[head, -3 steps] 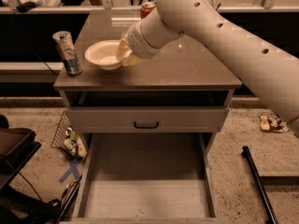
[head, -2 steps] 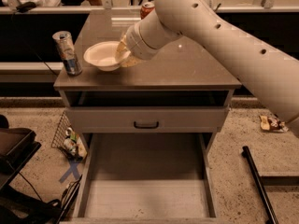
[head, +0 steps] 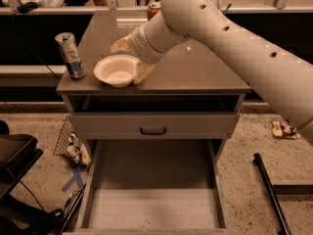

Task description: Move paper bowl near redbull can

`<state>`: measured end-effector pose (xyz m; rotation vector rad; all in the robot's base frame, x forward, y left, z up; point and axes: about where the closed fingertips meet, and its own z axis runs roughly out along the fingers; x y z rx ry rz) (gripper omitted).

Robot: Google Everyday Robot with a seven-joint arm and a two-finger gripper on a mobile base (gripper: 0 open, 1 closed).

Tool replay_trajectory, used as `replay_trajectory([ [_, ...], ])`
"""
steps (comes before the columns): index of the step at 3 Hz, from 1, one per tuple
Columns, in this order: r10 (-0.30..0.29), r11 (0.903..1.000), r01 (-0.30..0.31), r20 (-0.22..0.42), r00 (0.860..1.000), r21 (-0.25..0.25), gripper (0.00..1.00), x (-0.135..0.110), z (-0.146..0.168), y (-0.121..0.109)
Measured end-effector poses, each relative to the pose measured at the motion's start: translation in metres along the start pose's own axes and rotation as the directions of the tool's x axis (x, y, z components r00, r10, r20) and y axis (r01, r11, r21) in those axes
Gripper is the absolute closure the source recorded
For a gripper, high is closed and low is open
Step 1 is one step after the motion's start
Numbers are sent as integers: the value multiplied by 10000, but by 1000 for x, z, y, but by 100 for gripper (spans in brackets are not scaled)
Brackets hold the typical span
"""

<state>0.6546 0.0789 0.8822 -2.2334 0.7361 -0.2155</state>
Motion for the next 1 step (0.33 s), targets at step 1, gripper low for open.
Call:
replay_trajectory([
  [1,-5,10000,5,25,10000,-16,0,-1,2,0],
])
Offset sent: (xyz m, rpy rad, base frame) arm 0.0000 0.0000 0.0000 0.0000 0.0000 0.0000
